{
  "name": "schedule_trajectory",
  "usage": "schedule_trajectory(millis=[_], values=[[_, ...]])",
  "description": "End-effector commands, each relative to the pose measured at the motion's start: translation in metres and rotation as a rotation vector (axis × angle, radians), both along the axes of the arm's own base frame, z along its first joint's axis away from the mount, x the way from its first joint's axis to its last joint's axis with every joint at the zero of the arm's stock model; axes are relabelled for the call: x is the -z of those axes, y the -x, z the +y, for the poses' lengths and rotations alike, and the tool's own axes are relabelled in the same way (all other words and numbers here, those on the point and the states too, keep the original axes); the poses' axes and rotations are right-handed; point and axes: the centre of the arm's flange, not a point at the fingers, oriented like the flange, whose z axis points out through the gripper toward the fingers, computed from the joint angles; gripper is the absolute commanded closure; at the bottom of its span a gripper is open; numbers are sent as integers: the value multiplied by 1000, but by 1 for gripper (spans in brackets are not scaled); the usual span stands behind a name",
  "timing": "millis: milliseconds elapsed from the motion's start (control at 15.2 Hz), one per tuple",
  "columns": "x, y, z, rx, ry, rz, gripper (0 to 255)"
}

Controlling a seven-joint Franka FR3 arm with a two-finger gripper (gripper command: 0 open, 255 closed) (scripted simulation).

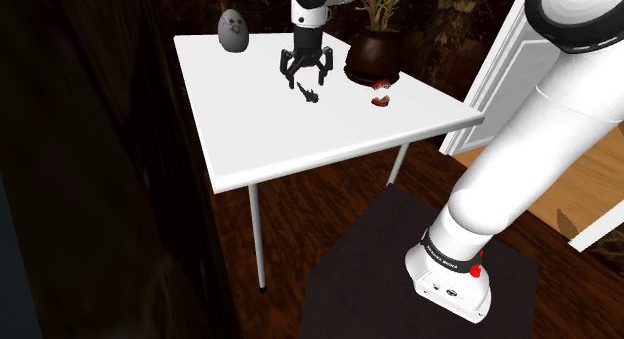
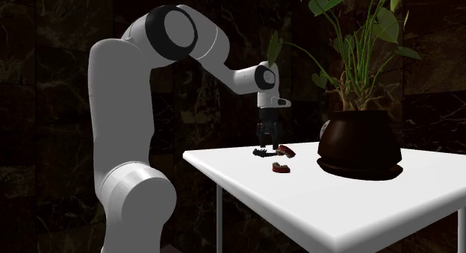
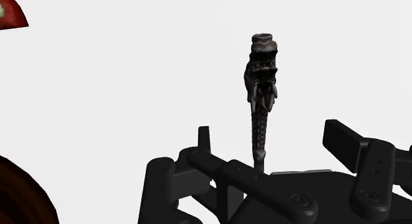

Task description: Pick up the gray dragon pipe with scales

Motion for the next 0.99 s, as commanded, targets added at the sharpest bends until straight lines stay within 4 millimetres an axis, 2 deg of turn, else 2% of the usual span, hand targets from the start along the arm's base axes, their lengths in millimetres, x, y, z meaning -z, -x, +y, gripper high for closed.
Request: schedule_trajectory(millis=[0, 264, 330, 924], values=[[10, -1, -1, 1, 1, -1, 0], [23, -1, -1, 1, 1, -1, 0], [23, -1, 0, 1, 1, -1, 255], [23, -1, -1, 1, 0, -1, 255]])
